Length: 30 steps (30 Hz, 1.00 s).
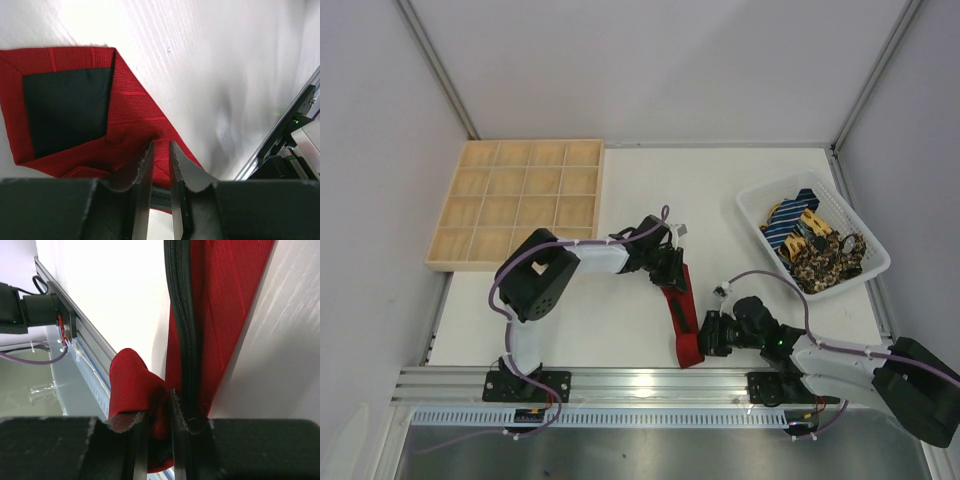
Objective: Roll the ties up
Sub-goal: Roll the tie
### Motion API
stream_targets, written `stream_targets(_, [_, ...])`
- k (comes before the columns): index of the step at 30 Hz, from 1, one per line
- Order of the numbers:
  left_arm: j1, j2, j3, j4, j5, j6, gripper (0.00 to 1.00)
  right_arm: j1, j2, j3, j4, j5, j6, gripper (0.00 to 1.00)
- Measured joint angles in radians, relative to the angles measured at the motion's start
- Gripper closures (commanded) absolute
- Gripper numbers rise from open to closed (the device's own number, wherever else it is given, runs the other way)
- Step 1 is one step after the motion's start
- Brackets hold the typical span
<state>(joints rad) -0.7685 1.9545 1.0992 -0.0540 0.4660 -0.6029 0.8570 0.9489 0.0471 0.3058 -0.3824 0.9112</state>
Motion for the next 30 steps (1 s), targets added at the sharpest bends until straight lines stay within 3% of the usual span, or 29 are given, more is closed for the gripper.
stream_targets(10, [0.01, 0.064, 0.151, -0.161, -0.003, 0.122, 0.73, -0.073, 0.159, 0.035, 0.104, -0.084, -0.003, 0.8])
stream_targets(13, [0.01, 0.058, 0.149, -0.154, -0.007, 0.135, 0.62, -0.089, 0.167, 0.036, 0.108, -0.098, -0.003, 0.79])
stream_targets(16, [0.011, 0.004, 0.084, -0.109, -0.034, 0.14, 0.52, -0.111, 0.167, 0.036, 0.108, -0.11, -0.003, 0.79])
stream_targets(23, [0.005, -0.264, -0.092, -0.07, -0.154, 0.141, 0.42, -0.142, 0.17, 0.035, 0.112, -0.149, 0.004, 0.78])
stream_targets(28, [-0.009, -0.374, -0.1, -0.024, -0.182, 0.14, 0.44, -0.148, 0.212, 0.035, 0.134, -0.175, 0.005, 0.76])
stream_targets(29, [-0.012, -0.375, -0.101, -0.019, -0.182, 0.136, 0.48, -0.149, 0.224, 0.035, 0.14, -0.183, 0.009, 0.75])
stream_targets(30, [-0.014, -0.375, -0.108, -0.016, -0.182, 0.13, 0.59, -0.15, 0.235, 0.035, 0.147, -0.189, 0.014, 0.75])
